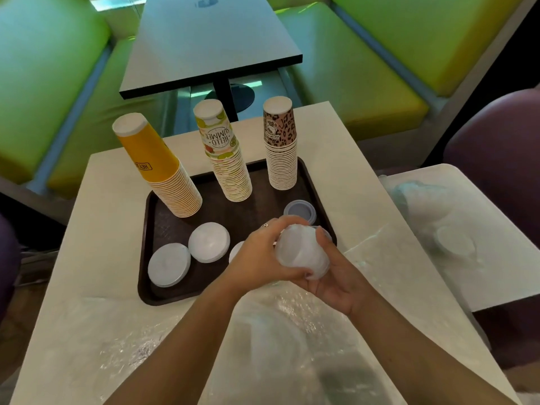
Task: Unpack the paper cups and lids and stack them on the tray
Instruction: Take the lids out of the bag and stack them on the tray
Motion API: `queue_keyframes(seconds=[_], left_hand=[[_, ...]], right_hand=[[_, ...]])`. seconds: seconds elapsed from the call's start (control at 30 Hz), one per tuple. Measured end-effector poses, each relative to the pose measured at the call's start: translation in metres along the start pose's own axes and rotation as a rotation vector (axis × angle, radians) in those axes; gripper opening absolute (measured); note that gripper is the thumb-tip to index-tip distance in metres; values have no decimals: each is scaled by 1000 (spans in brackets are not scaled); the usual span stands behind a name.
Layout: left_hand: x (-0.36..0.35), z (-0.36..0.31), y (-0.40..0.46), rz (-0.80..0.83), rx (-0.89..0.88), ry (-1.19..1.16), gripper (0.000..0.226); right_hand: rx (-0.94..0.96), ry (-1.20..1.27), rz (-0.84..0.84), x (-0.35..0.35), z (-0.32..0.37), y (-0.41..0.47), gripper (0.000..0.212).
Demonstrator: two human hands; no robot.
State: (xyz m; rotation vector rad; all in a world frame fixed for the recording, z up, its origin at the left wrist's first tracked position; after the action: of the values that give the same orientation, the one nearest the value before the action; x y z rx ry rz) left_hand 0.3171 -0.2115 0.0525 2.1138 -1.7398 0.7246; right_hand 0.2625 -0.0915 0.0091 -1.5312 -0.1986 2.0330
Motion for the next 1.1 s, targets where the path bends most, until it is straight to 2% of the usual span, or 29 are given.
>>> queue_keyframes(seconds=[0.17,0.27,0.37,0.5,0.7,0.87,1.0,1.1], left_hand=[[0,10,7,0,71,-227,64],[1,12,17,-31,109,-300,62],[5,18,34,-147,180,-360,60],[7,31,69,-288,280,-117,65],[-23,40,120,-158,235,280,77],[-45,55,142,-66,324,426,80],[-51,57,148,-46,320,541,80],[-51,59,146,-31,324,498,95]], right_hand=[[19,16,-66,9,6,5,81],[40,60,-82,12,12,8,86],[81,86,-95,15,22,10,99],[155,171,-91,29,38,10,96],[162,189,-58,43,50,6,82],[170,253,-34,52,56,4,85],[177,260,-31,57,58,3,81],[176,267,-28,58,57,3,80]])
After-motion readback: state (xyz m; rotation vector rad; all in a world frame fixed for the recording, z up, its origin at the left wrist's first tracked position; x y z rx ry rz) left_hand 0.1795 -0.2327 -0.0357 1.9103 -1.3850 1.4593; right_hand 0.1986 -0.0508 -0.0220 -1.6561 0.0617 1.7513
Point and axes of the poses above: each hand's wrist, its own y-axis towards the middle knuckle, its own x-axis out of the back of the hand, z = x × y, the point moved 3 cm from there along y, towards the middle knuckle, and after that the axes turned 2 degrees about y, right-handed, at the moved point
